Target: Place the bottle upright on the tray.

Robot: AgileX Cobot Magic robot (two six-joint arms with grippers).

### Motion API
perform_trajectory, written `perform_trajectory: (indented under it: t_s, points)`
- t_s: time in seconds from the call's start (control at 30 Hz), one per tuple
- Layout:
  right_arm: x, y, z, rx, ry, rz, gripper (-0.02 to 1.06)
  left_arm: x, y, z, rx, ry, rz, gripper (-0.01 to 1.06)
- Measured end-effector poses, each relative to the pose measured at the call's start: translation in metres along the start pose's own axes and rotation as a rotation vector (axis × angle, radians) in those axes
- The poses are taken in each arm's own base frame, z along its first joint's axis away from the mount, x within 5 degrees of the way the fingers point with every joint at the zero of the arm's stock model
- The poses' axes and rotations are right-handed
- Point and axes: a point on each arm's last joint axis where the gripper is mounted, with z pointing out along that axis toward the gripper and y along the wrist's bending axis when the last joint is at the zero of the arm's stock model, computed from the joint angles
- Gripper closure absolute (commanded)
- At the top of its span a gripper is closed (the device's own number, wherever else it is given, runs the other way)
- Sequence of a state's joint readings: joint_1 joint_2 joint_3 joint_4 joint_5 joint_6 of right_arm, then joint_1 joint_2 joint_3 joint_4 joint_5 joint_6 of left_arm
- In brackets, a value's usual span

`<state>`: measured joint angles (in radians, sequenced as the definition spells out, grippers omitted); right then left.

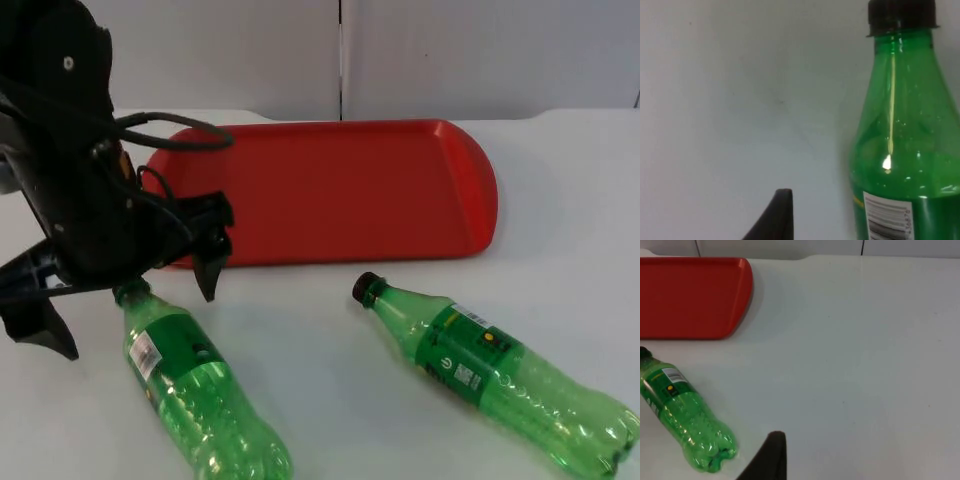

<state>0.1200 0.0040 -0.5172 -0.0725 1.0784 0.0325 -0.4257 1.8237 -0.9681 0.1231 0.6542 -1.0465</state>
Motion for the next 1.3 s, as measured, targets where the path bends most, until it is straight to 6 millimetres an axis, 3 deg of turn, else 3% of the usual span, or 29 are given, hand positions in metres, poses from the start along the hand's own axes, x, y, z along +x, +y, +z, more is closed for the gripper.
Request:
perform_trajectory:
  t_s: [0.57,1.3]
  points:
    - [0.0,0.0,0.0,0.0,0.0,-0.004,0.0,0.012,-0.012,0.04,-0.031,-0.011,0.036,0.06]
    - [0.0,0.0,0.0,0.0,0.0,-0.004,0.0,0.013,-0.012,0.063,-0.015,-0.027,0.068,0.09]
